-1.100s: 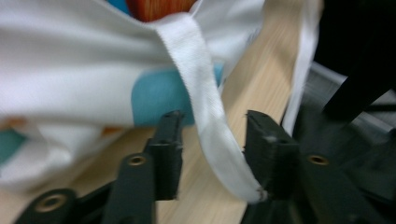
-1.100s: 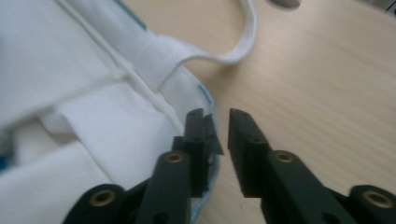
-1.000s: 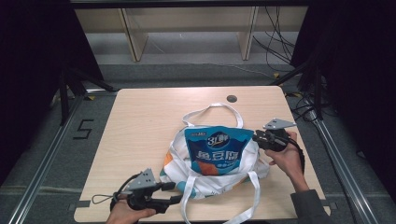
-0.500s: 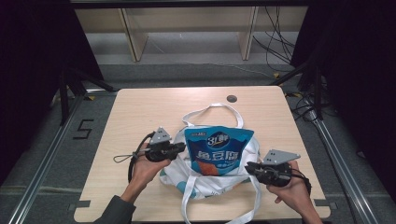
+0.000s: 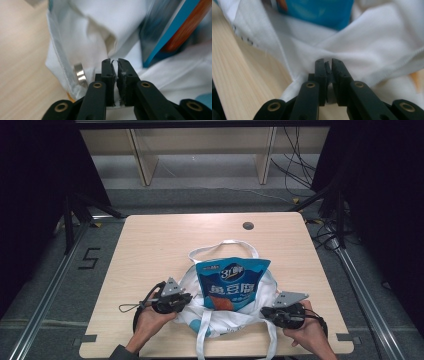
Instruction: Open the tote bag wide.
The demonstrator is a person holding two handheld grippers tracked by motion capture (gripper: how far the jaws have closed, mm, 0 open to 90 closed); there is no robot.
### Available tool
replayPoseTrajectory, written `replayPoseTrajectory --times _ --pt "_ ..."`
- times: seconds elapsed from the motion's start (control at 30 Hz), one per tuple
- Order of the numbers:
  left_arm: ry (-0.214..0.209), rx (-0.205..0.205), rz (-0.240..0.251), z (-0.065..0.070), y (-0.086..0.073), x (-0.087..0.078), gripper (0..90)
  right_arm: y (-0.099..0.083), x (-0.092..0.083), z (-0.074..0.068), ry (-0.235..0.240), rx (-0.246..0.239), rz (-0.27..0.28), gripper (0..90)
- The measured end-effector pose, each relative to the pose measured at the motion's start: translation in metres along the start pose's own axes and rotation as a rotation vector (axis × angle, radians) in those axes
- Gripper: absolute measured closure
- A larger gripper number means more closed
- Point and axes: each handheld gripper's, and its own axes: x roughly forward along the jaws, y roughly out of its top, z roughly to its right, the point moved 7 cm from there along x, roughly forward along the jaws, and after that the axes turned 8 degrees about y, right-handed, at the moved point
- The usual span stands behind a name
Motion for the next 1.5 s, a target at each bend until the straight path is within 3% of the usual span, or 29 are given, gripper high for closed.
replayPoseTrajectory --times 0.1,0.13,0.23,0.27,0.3,0.37,0.43,0.47,0.5,0.53,0.6,0.63,0.7,0.77,0.83,0.87,0.9,0.97,1.0,1.07,1.1,1.13,1.23,1.27,1.33,1.4,1.5 --pt "-0.008 -0.011 0.044 0.006 0.007 -0.014 81.2 0.012 -0.009 0.008 -0.029 0.013 0.073 82.6" --pt "0.008 0.009 0.032 0.006 0.005 -0.017 80.7 0.014 -0.009 0.011 -0.035 0.005 0.082 82.6" --pt "0.034 -0.008 -0.001 0.002 -0.007 -0.013 78.3 0.013 -0.002 0.015 -0.045 -0.001 0.061 82.3" --pt "0.065 -0.021 0.000 -0.004 -0.010 -0.012 77.7 0.011 0.002 0.016 -0.044 -0.011 0.050 82.1" --pt "0.076 -0.082 0.034 -0.007 -0.009 -0.012 77.8 0.008 0.005 0.016 -0.049 -0.004 0.024 82.1" --pt "0.079 -0.097 0.086 -0.009 -0.001 -0.022 77.8 0.006 0.010 0.015 -0.051 -0.009 0.006 82.1" --pt "0.107 -0.058 0.131 -0.007 0.010 -0.035 77.6 0.007 0.012 0.015 -0.052 -0.020 -0.001 82.3" --pt "0.110 -0.027 0.112 -0.008 0.011 -0.039 77.7 0.007 0.013 0.015 -0.047 -0.025 -0.003 82.3" --pt "0.122 -0.034 0.107 -0.012 0.011 -0.040 77.6 0.007 0.013 0.016 -0.054 -0.027 -0.004 82.4" --pt "0.126 -0.051 0.096 -0.018 0.007 -0.038 78.3 0.006 0.014 0.016 -0.049 -0.027 -0.012 82.6" --pt "0.095 -0.114 0.055 -0.024 -0.007 -0.026 79.3 0.005 0.016 0.015 -0.051 -0.018 -0.017 82.8" --pt "0.088 -0.126 0.031 -0.026 -0.015 -0.018 79.8 0.005 0.016 0.014 -0.048 -0.016 -0.027 82.9" --pt "0.088 -0.105 -0.021 -0.030 -0.028 -0.008 81.6 0.004 0.017 0.014 -0.055 -0.017 -0.029 83.0" --pt "0.077 -0.163 -0.023 -0.029 -0.033 -0.001 83.8 0.003 0.019 0.014 -0.050 -0.015 -0.032 83.0" --pt "0.077 -0.120 -0.052 -0.028 -0.038 -0.001 84.2 0.001 0.021 0.015 -0.056 -0.015 -0.039 83.2" --pt "0.072 -0.134 -0.030 -0.026 -0.038 0.001 84.2 0.000 0.022 0.015 -0.048 -0.006 -0.056 83.6" --pt "0.067 -0.134 -0.038 -0.027 -0.039 0.002 84.6 -0.001 0.024 0.015 -0.052 -0.012 -0.053 84.0" --pt "0.032 -0.174 -0.035 -0.022 -0.041 0.011 88.9 -0.003 0.027 0.016 -0.051 -0.012 -0.068 84.7" --pt "0.044 -0.160 -0.046 -0.019 -0.042 0.018 89.4 -0.003 0.030 0.016 -0.054 -0.010 -0.063 85.2" --pt "0.083 -0.033 -0.092 -0.016 -0.037 0.026 89.6 -0.003 0.032 0.017 -0.053 -0.012 -0.075 86.3" --pt "0.098 -0.018 -0.087 -0.016 -0.034 0.033 89.6 -0.002 0.035 0.019 -0.063 -0.014 -0.054 86.6" --pt "0.094 -0.045 -0.094 -0.016 -0.035 0.040 89.6 -0.003 0.034 0.019 -0.056 -0.014 -0.079 86.9" --pt "0.084 -0.054 -0.091 -0.025 -0.029 0.048 89.6 -0.001 0.039 0.026 -0.074 -0.012 -0.064 87.1" --pt "0.086 -0.058 -0.097 -0.028 -0.028 0.051 89.6 0.000 0.038 0.028 -0.065 -0.002 -0.082 87.2" --pt "0.109 -0.073 -0.075 -0.034 -0.022 0.060 89.6 0.002 0.042 0.033 -0.075 0.004 -0.061 87.4" --pt "0.136 -0.058 -0.072 -0.041 -0.015 0.069 89.6 0.006 0.046 0.038 -0.089 0.010 -0.058 87.5" --pt "0.164 -0.063 -0.080 -0.054 -0.004 0.085 89.7 0.010 0.048 0.048 -0.107 0.007 -0.079 87.5"
